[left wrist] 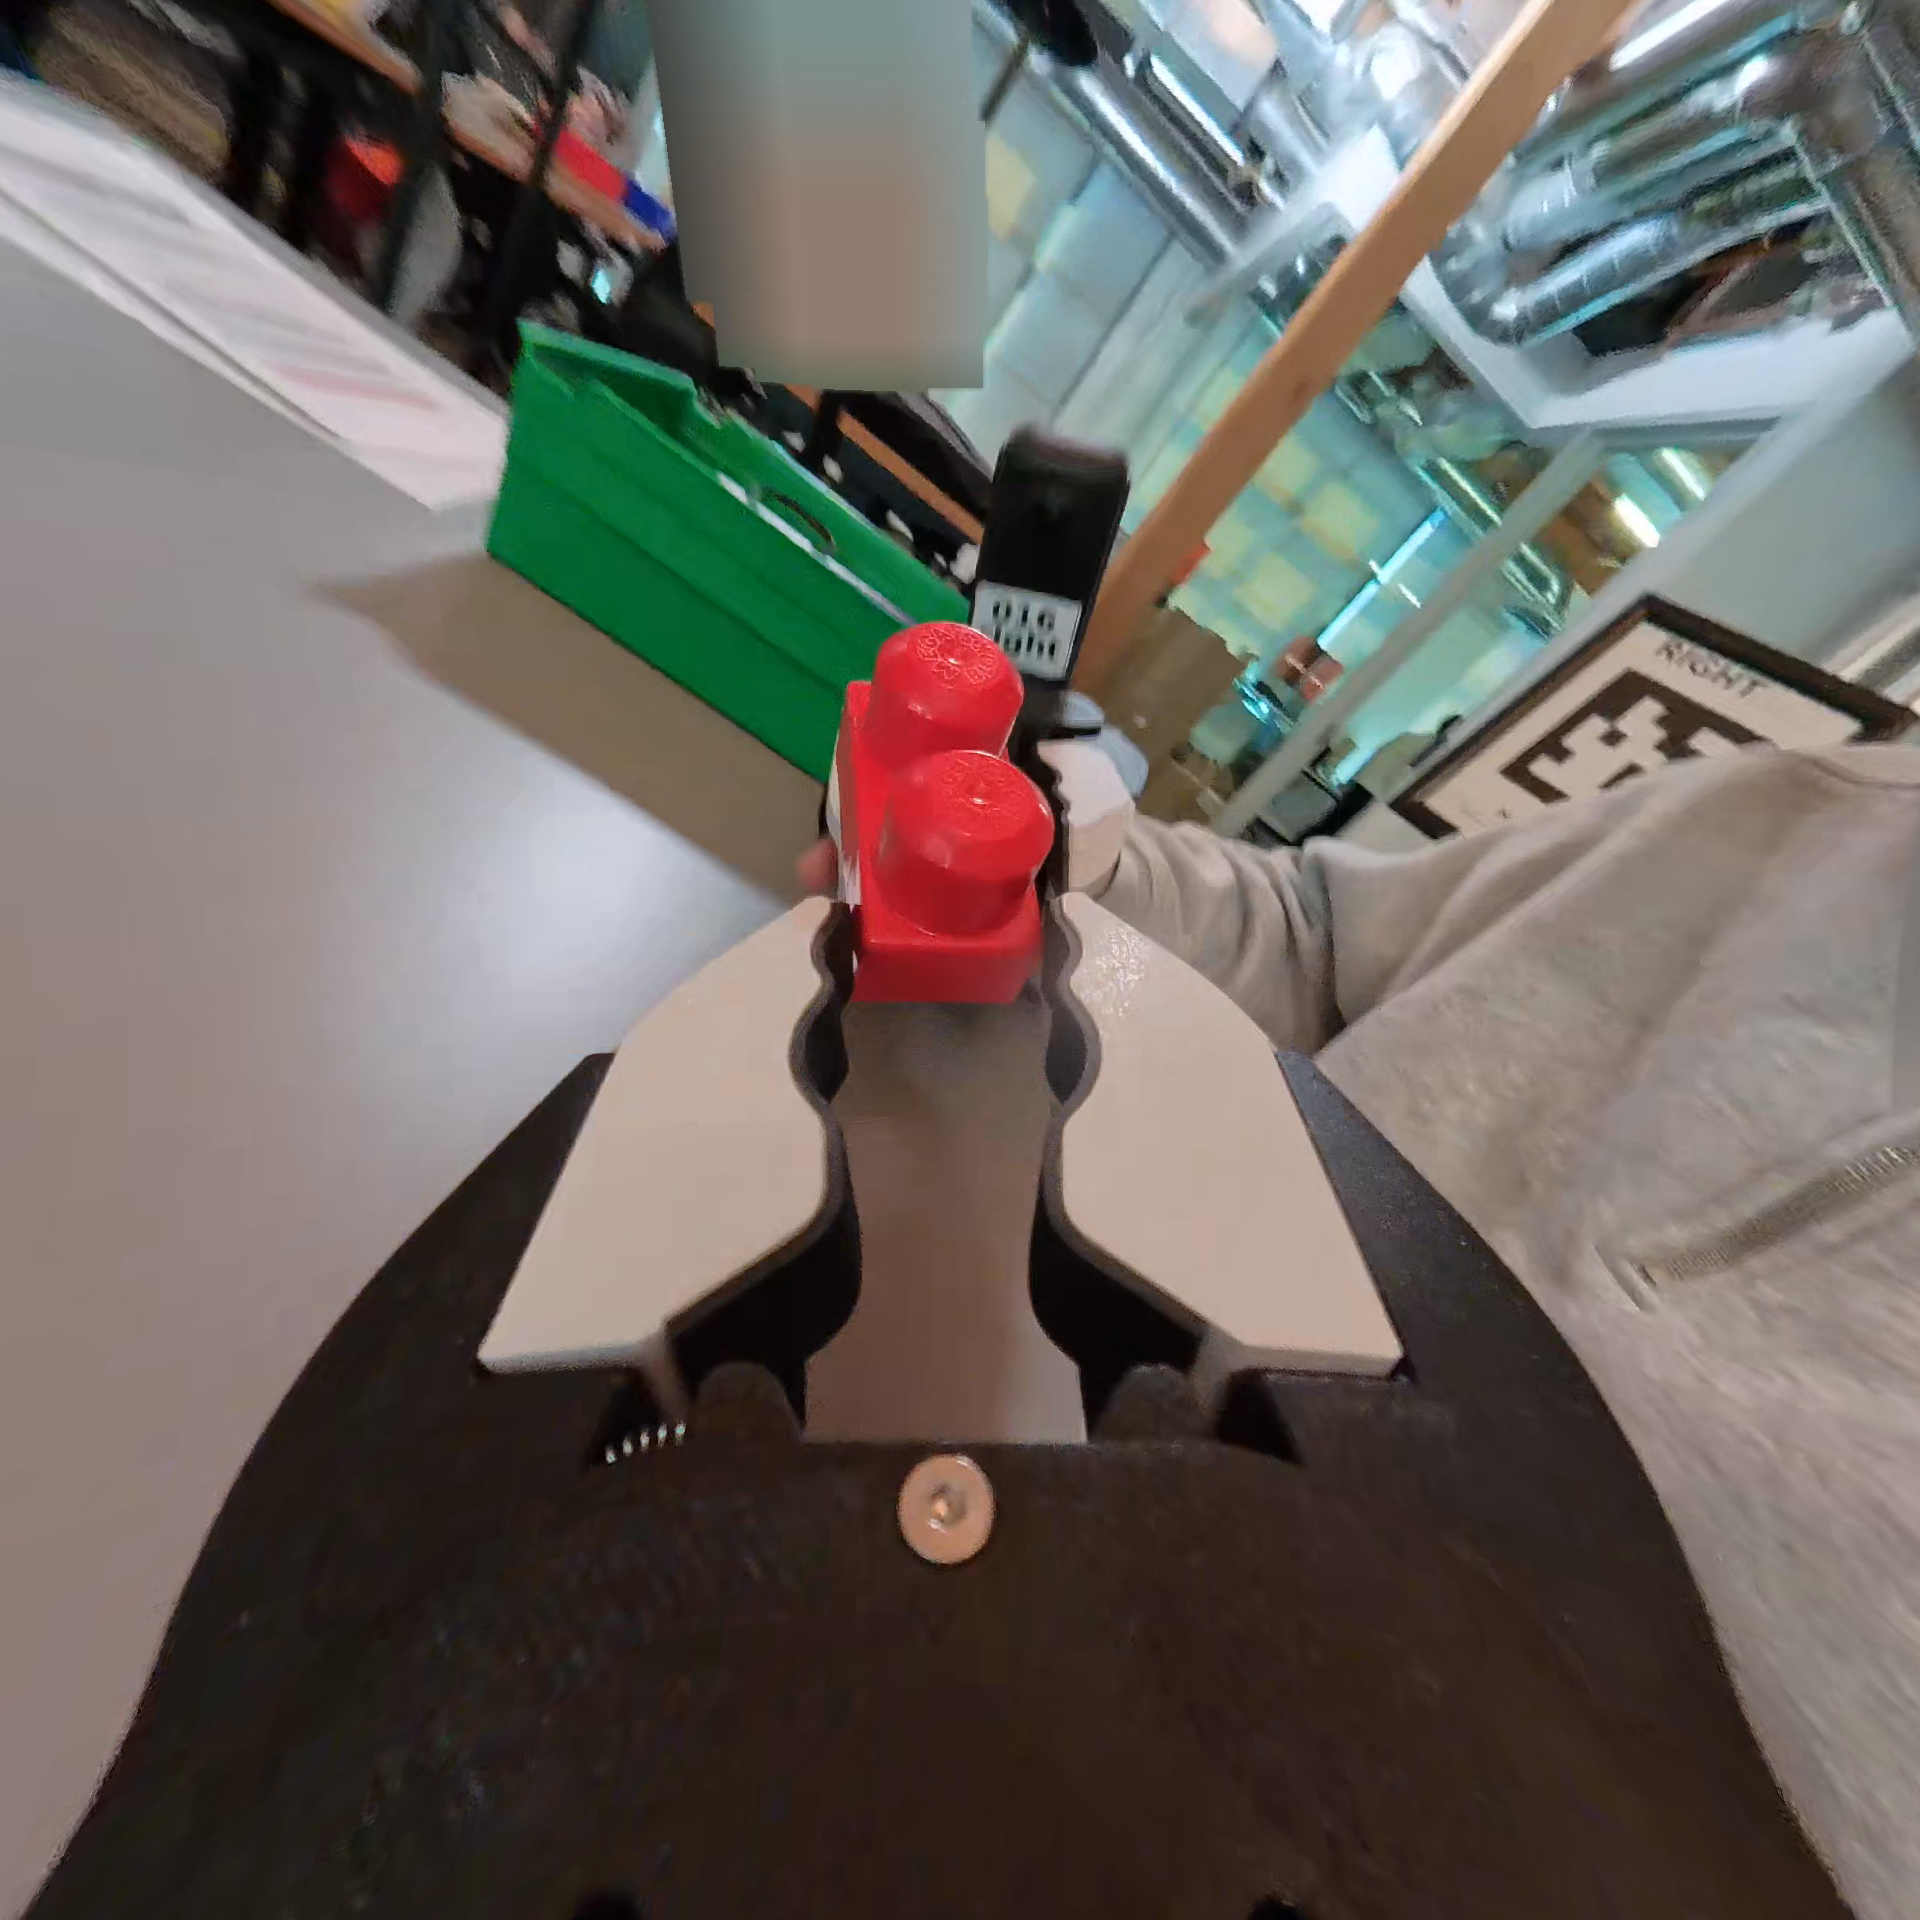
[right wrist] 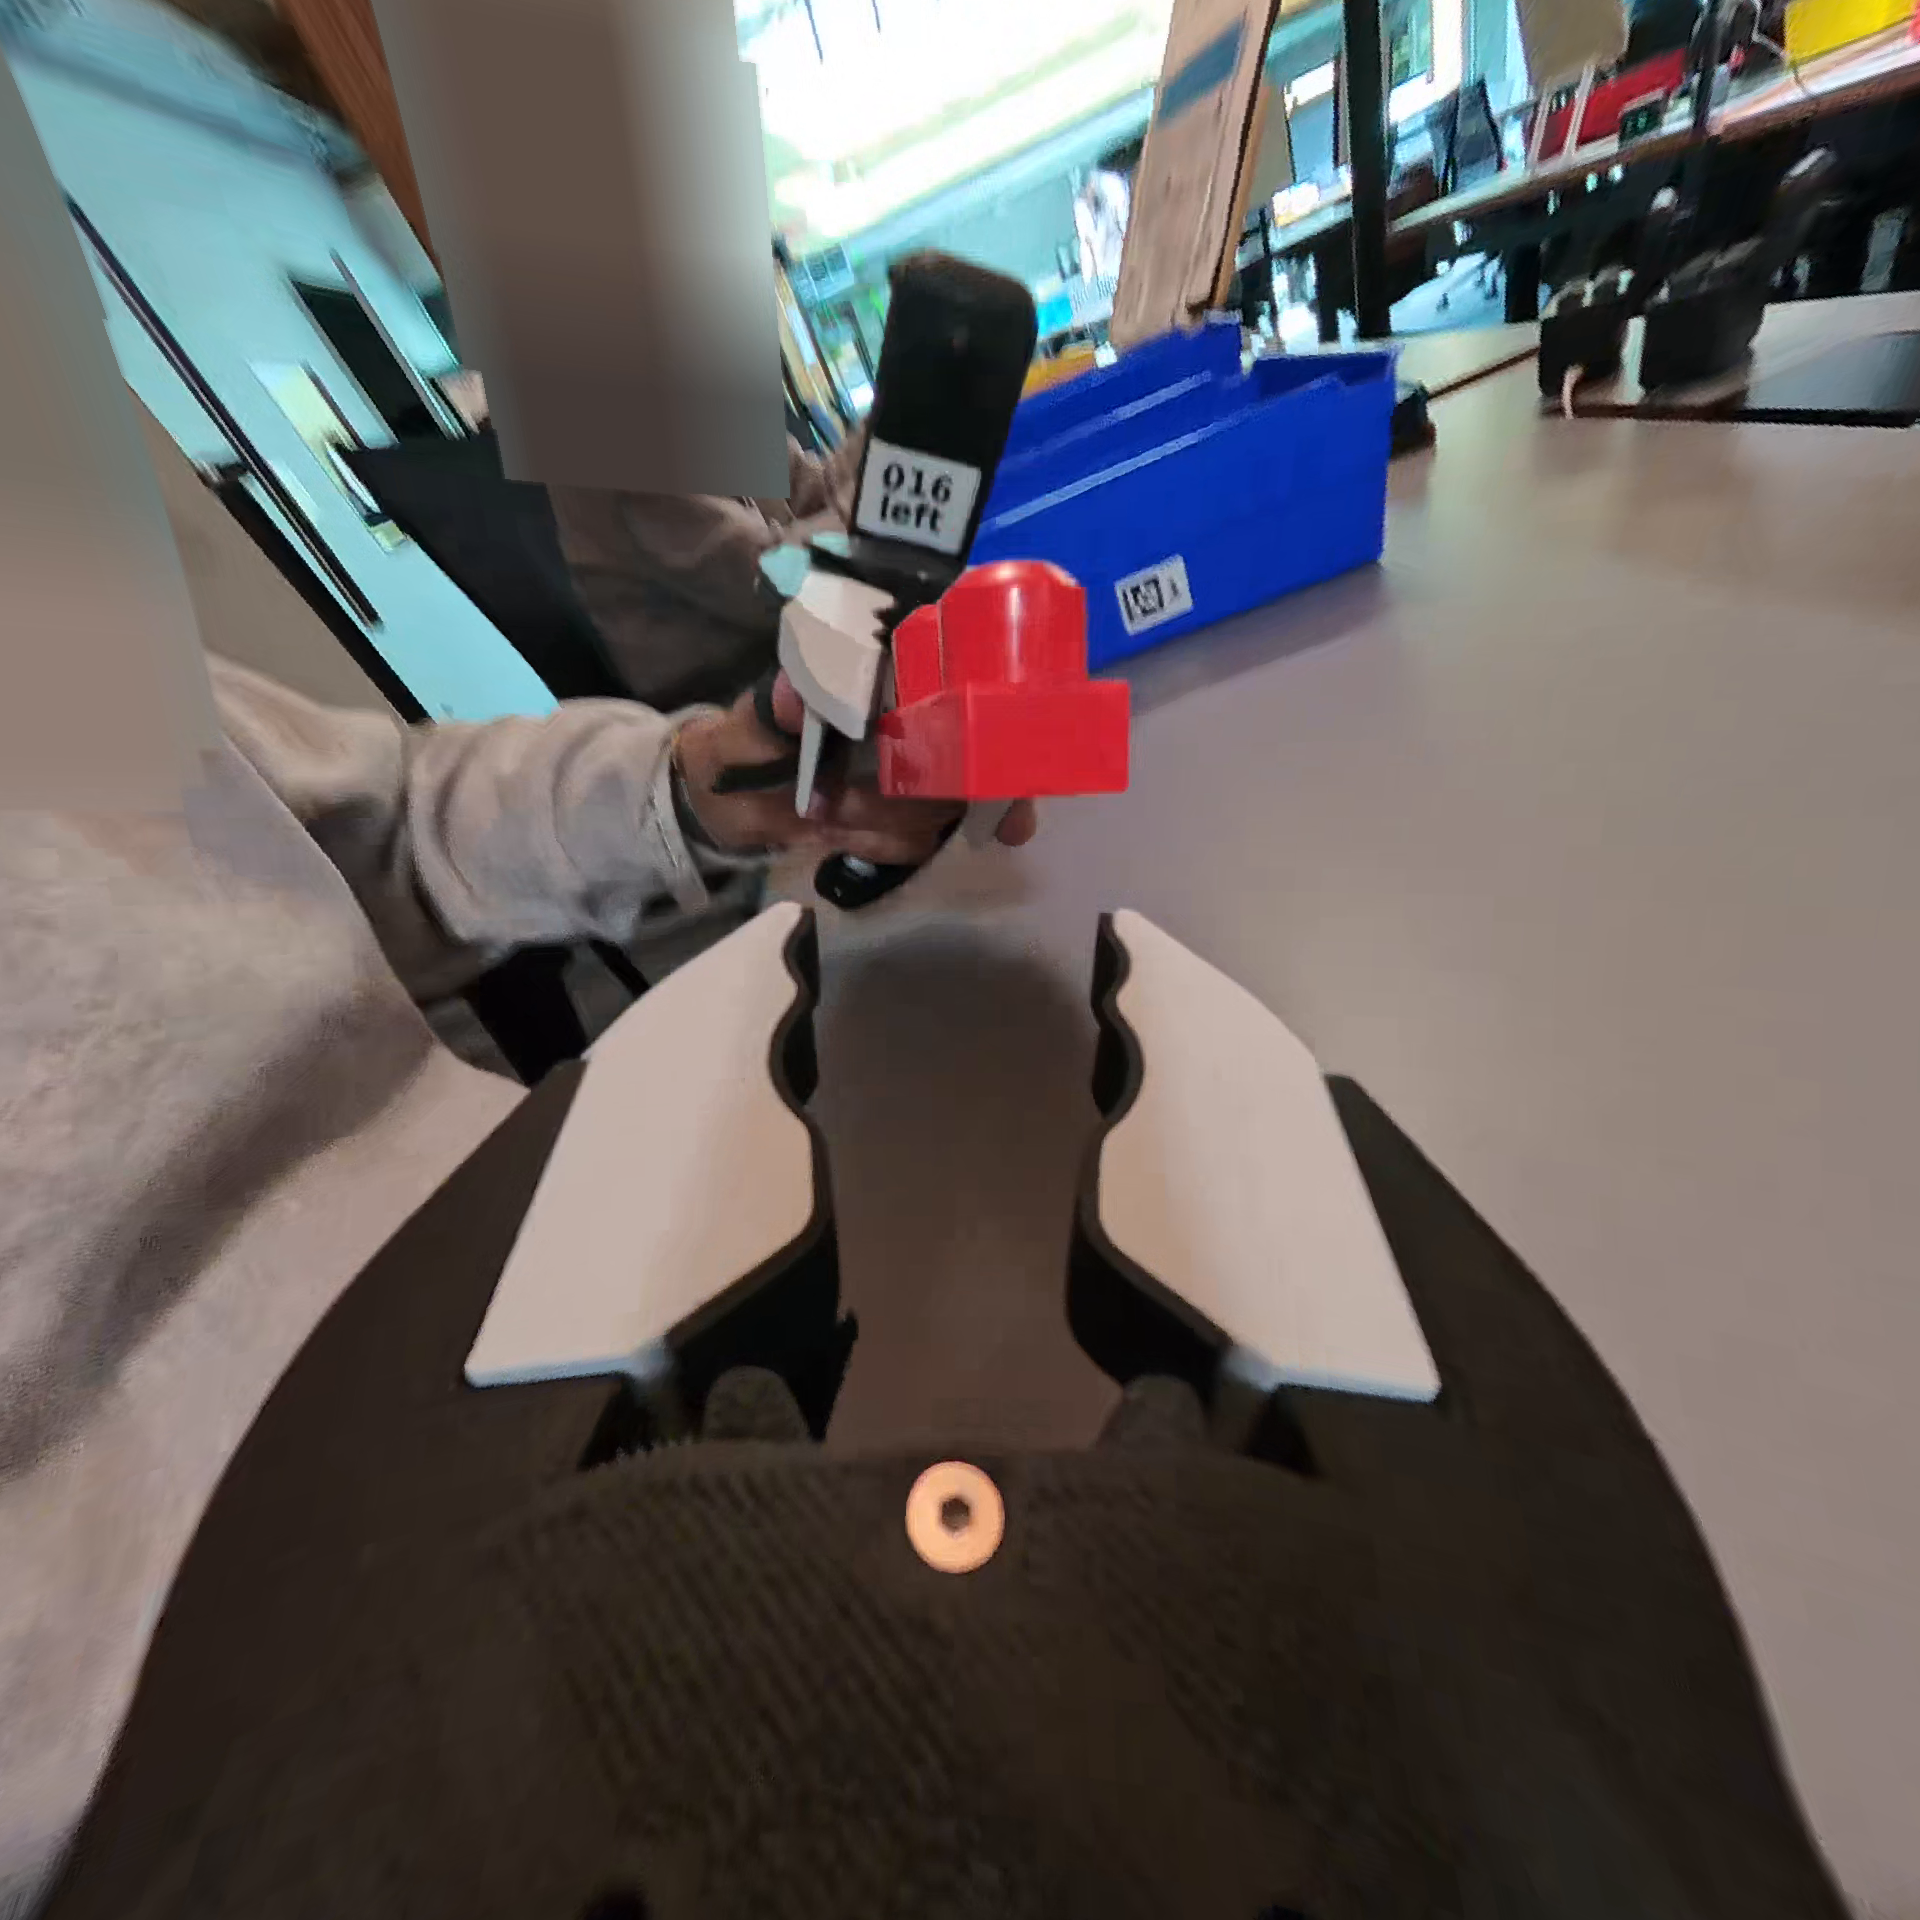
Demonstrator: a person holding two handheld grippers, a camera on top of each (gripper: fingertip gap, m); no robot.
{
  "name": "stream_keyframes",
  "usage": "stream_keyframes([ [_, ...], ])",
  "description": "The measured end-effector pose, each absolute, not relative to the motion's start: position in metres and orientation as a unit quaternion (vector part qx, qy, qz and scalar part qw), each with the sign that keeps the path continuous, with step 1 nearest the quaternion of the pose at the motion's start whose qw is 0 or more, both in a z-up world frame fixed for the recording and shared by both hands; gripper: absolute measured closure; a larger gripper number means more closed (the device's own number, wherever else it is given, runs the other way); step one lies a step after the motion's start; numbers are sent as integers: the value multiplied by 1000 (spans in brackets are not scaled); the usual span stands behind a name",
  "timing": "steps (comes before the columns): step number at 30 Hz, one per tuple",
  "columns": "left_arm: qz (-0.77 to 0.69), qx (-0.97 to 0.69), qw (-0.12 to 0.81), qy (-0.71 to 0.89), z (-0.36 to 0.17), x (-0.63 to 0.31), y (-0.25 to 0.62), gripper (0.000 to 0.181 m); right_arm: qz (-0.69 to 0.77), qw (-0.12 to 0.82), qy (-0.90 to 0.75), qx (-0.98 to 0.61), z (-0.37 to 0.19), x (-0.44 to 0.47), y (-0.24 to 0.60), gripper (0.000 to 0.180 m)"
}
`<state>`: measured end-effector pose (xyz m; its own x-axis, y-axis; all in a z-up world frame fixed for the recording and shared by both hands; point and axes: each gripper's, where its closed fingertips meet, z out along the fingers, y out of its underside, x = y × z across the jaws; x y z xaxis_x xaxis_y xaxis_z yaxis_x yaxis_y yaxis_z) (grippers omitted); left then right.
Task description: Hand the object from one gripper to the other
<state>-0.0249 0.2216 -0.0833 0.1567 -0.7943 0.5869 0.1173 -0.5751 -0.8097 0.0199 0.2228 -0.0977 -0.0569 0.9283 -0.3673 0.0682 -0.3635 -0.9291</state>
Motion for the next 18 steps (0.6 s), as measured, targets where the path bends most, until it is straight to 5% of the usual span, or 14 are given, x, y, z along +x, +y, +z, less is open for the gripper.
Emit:
stream_keyframes([
  [18, -617, -668, 282, 306, -116, -10, 193, 146, 626, 291, -409, -596, -111, 14, 211, 146],
])
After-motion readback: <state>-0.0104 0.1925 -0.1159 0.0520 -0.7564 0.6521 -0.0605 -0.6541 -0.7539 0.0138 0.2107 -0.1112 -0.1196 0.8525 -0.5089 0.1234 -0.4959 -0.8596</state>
